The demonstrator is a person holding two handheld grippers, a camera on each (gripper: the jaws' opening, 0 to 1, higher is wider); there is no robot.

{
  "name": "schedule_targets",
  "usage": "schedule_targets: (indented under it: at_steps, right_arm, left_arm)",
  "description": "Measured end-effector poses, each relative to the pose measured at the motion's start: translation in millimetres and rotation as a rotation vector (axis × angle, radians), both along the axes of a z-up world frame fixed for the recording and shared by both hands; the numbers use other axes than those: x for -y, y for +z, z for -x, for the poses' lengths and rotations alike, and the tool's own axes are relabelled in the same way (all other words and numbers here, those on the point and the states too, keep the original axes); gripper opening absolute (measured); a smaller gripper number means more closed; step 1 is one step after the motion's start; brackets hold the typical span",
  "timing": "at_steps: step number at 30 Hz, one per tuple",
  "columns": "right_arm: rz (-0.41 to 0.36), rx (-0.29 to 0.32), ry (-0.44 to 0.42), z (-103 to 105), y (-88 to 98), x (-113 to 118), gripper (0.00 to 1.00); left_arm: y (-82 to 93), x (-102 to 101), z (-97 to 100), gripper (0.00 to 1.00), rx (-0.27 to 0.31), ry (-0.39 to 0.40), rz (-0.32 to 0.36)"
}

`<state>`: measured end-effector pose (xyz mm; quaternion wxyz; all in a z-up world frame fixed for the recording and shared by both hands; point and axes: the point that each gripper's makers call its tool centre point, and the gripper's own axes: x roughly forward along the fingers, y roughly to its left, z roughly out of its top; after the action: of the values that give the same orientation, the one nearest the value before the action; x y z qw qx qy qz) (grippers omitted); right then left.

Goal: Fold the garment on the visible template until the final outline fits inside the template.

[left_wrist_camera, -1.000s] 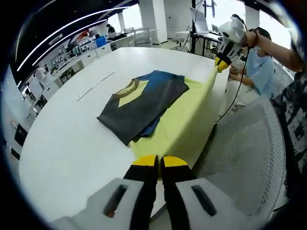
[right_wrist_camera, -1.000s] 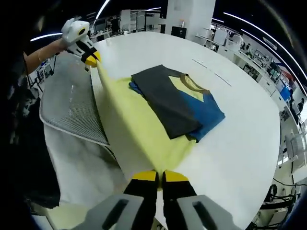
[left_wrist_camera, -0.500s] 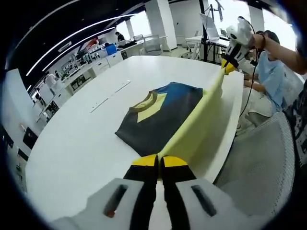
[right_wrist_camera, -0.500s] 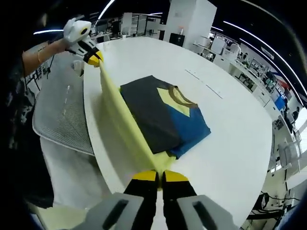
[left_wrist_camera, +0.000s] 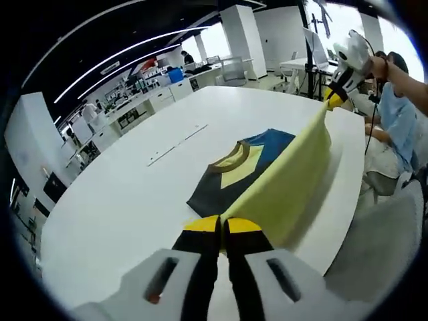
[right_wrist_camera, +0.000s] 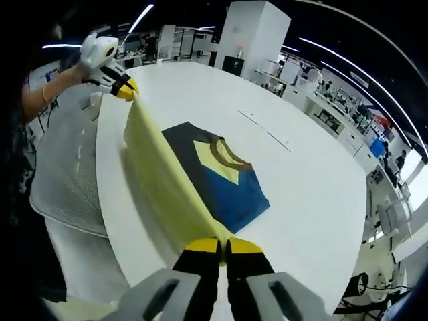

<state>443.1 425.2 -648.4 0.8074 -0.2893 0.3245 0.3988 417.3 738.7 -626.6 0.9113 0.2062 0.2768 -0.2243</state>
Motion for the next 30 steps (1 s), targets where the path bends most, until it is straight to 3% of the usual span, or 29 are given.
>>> schedule_targets:
  at_steps: [6,15,22,30]
  right_arm:
    - [-0.013,0.035,-0.020,-22,7.9,-2,0.00]
    - [-0.038,0.075,-0.069,-50,17.1,-9,0.00]
    - [-0.046,0.111,-0.120,-76,21.2,-12,0.00]
    - [-0.043,0.115,-0.167,-99,15.8,-12,0.00]
  left_arm:
    - [8.2,-5,-21.0,0.00,0.050,0.064,0.066]
    - [14.8,-11,-47.7,0.00,0.100,0.097,0.071]
    - [18.6,-14,-73.5,0.00,0.157,0.104,0.021]
    - [21.7,-16,-106.2,0.00,0.212,0.146,0.043]
